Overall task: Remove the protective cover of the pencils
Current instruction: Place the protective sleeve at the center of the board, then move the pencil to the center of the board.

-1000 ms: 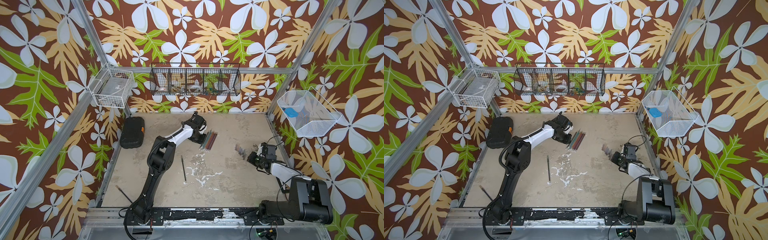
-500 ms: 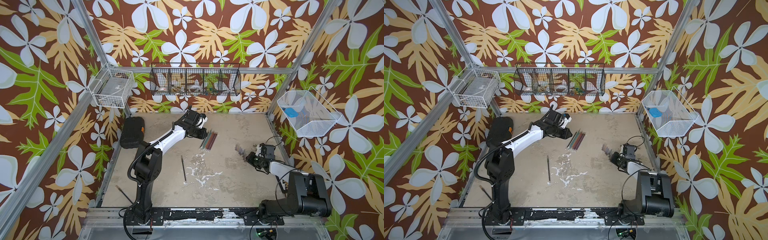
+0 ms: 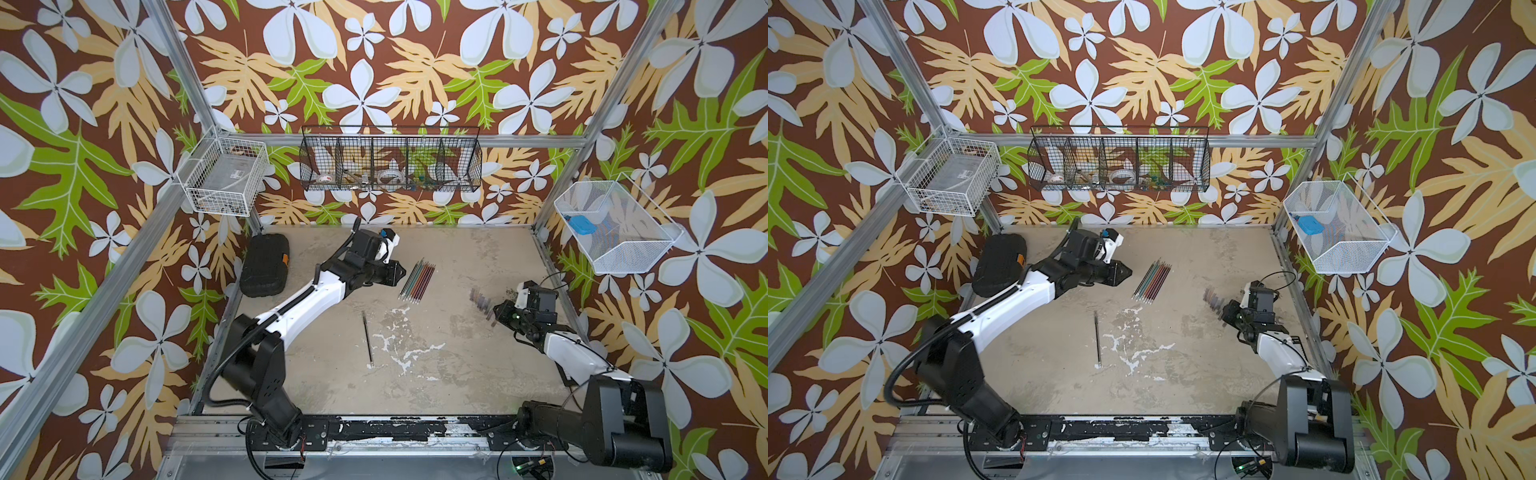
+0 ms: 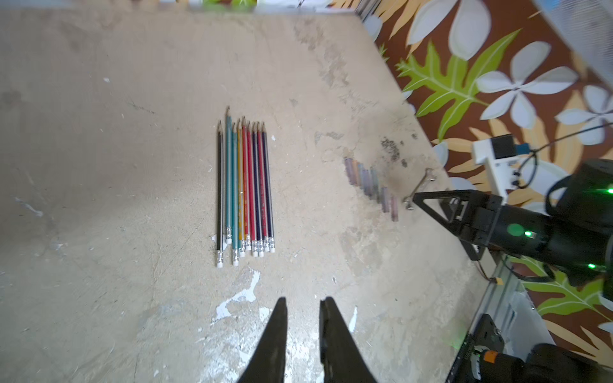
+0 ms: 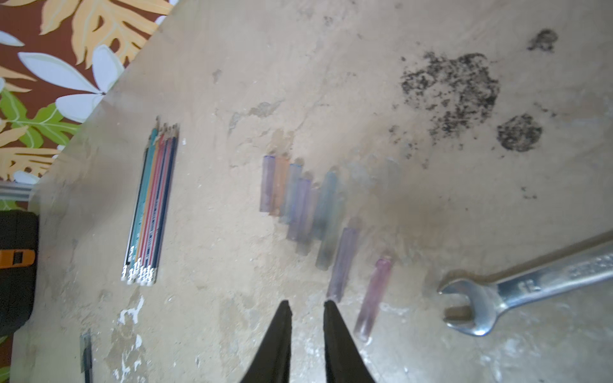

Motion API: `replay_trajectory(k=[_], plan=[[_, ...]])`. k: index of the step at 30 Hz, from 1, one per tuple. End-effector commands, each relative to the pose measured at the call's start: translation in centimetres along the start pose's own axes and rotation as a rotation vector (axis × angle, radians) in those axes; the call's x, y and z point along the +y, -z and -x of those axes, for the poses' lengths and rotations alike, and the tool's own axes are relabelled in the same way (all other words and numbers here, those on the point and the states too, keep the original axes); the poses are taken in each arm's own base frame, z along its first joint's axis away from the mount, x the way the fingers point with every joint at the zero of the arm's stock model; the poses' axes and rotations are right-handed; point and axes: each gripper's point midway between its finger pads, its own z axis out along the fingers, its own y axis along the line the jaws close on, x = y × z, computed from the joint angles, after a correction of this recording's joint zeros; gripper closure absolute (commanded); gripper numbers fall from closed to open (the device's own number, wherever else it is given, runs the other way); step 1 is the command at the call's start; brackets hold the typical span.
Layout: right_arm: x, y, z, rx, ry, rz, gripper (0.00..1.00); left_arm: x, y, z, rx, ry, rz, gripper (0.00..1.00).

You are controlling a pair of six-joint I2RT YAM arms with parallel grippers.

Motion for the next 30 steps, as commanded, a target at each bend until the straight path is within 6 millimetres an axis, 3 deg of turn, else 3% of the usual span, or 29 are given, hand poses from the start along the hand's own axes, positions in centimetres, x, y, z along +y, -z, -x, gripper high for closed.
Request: replay_trajectory(k=[1,4,8,10,13,15,17,21,23,25,27,30], plan=[[3.1,0.8,-0.5,0.001,0.117,0.029,0.79,0.0,4.5,1.7,-0.137,0.042,-0.026,0.79],[9.5,0.9,-2.5,0.027,0.24,0.17,0.77,-0.9,9.9,2.1,-0.235,0.066,-0.112,0.79],[18.8,0.0,-7.9,0.124,0.468,0.315,0.77,-4.4,17.1,4.1,-0.407,0.002,-0.153,0.74],[22.2,-0.8,-10.4,0.158,0.577,0.314,0.77,-5.1,19.2,4.8,-0.446,-0.009,-0.135,0.73],[25.9,-2.1,-14.2,0.23,0.662,0.328,0.78,-3.3,19.6,4.4,-0.426,0.032,-0.019,0.74],[28.3,-2.5,-16.4,0.268,0.701,0.367,0.78,-1.3,19.6,3.5,-0.409,0.088,0.075,0.74],[30.0,-2.5,-18.4,0.292,0.756,0.38,0.78,1.4,21.0,2.8,-0.451,0.199,0.214,0.74],[30.7,-2.8,-20.7,0.336,0.783,0.381,0.78,7.8,26.8,-1.1,-0.602,0.57,0.584,0.44],[29.8,-2.7,-20.8,0.337,0.765,0.369,0.78,9.9,28.0,-4.1,-0.57,0.706,0.745,0.32],[29.0,-2.3,-20.3,0.327,0.753,0.358,0.78,11.6,27.8,-7.0,-0.49,0.785,0.871,0.22],[28.2,-1.4,-19.6,0.321,0.736,0.361,0.78,13.6,27.3,-10.3,-0.416,0.876,0.984,0.19],[26.9,0.1,-18.4,0.3,0.727,0.364,0.78,16.3,26.8,-14.3,-0.37,1.05,1.004,0.24]])
